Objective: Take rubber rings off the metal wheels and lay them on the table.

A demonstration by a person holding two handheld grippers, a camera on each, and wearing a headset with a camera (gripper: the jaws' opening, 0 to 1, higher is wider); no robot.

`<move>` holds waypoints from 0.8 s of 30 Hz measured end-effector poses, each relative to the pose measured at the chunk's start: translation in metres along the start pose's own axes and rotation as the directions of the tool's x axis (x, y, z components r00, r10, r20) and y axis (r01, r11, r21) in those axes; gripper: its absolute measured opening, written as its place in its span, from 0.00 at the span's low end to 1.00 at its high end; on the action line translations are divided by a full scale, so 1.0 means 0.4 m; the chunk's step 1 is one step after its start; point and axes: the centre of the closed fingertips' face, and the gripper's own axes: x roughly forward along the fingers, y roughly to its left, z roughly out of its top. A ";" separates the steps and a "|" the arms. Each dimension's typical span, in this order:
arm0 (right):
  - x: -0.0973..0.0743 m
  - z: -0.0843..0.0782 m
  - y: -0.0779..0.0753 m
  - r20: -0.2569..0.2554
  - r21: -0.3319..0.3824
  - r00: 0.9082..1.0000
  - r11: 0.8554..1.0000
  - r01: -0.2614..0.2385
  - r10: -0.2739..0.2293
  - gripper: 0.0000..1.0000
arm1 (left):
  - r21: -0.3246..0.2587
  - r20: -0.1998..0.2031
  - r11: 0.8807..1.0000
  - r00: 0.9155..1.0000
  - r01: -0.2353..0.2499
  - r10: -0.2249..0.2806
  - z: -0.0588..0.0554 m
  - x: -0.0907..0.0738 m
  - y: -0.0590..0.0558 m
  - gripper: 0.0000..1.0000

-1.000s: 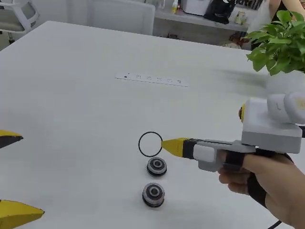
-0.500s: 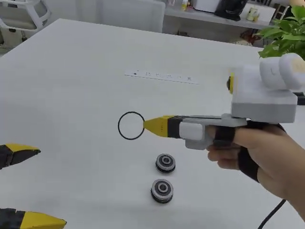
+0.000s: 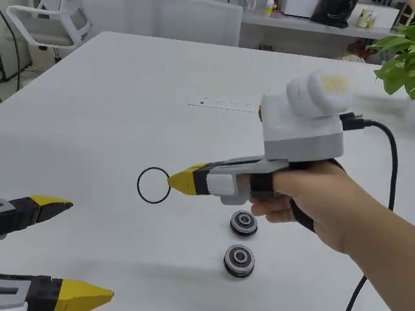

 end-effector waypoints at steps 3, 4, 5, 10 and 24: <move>0.007 -0.050 -0.007 -0.035 0.078 0.999 0.997 -0.018 0.021 0.00 | 0.020 -0.032 1.000 0.999 -0.009 0.010 -0.010 0.004 0.002 0.89; 0.008 -0.059 -0.014 -0.044 0.084 0.999 0.996 -0.011 0.015 0.00 | 0.020 -0.026 1.000 1.000 -0.004 0.004 -0.005 0.003 -0.002 0.90; 0.010 -0.067 -0.020 -0.052 0.083 0.999 0.997 -0.006 0.010 0.00 | 0.020 -0.019 1.000 1.000 0.001 -0.001 -0.001 0.004 -0.006 0.90; 0.014 -0.120 -0.071 -0.121 0.155 0.992 0.986 0.065 -0.047 0.00 | 0.025 -0.033 0.999 0.999 -0.031 0.032 -0.005 -0.001 0.008 0.88; 0.022 -0.204 -0.124 -0.206 0.199 0.974 0.971 0.135 -0.093 0.00 | 0.032 -0.044 0.998 0.998 -0.049 0.051 -0.009 -0.004 0.014 0.87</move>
